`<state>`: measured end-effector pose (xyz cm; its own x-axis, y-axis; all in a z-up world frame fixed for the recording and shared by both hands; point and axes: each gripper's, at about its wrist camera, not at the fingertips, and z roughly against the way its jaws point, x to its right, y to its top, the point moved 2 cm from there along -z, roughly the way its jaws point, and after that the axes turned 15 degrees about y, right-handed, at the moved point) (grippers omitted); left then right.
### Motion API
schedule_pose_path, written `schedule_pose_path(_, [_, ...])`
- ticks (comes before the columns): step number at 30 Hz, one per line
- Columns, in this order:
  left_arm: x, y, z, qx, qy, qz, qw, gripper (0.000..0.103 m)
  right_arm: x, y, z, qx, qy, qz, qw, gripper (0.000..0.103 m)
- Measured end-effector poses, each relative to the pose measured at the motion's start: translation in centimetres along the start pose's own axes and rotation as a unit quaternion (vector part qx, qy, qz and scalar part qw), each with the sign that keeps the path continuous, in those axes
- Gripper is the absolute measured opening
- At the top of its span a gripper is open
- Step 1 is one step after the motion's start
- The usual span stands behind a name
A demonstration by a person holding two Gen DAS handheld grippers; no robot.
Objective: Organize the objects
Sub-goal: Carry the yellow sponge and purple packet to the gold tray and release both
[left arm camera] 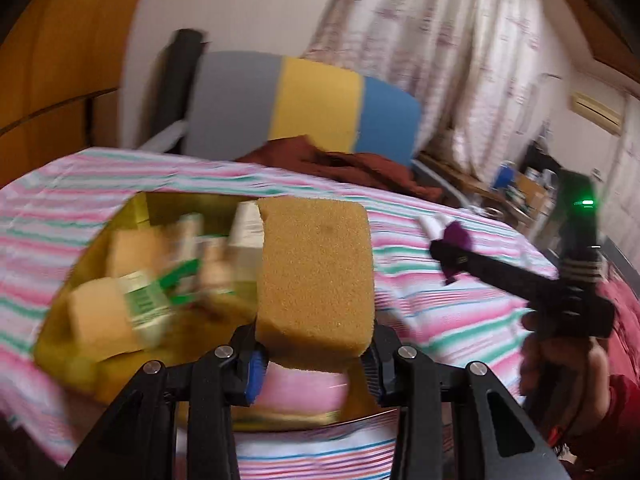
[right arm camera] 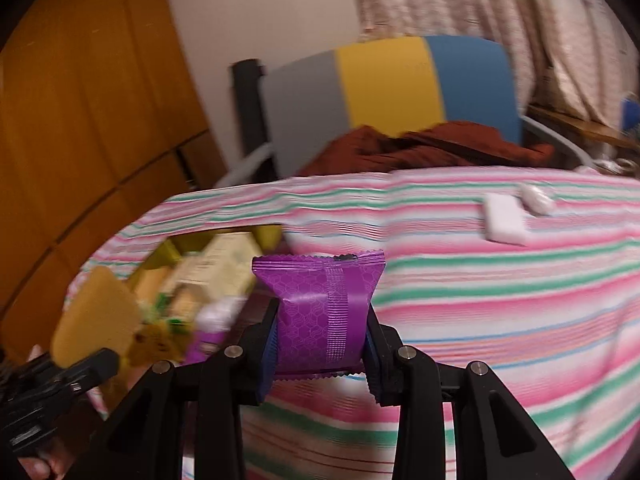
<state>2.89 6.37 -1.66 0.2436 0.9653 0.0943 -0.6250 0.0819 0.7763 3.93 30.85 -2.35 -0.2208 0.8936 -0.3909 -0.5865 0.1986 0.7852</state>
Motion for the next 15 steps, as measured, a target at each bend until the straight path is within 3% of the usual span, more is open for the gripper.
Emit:
schedule_pose_path(4, [-3.8,-0.4,-0.5,-0.019,0.028,0.047,0.9983,0.039,-3.6,0.6,-3.1,-0.019,0.052,0.012,0.998,0.037])
schedule_pose_path(12, [-6.4,-1.1,-2.0,-0.052,0.058,0.039,0.9962,0.039,-8.5,0.8,-9.2,-0.068,0.094,0.040,0.992,0.038])
schedule_pose_path(14, [-7.0,-1.7,-2.5,-0.067,0.062,0.044,0.9949,0.039,-8.6,0.6,-10.6,-0.084,0.091,0.032,0.992,0.049])
schedule_pose_path(15, [-7.4,-1.9,-2.9,-0.076,0.065,0.050,0.9937,0.039,-8.4,0.6,-10.8,-0.082,0.093,0.027,0.992,0.059])
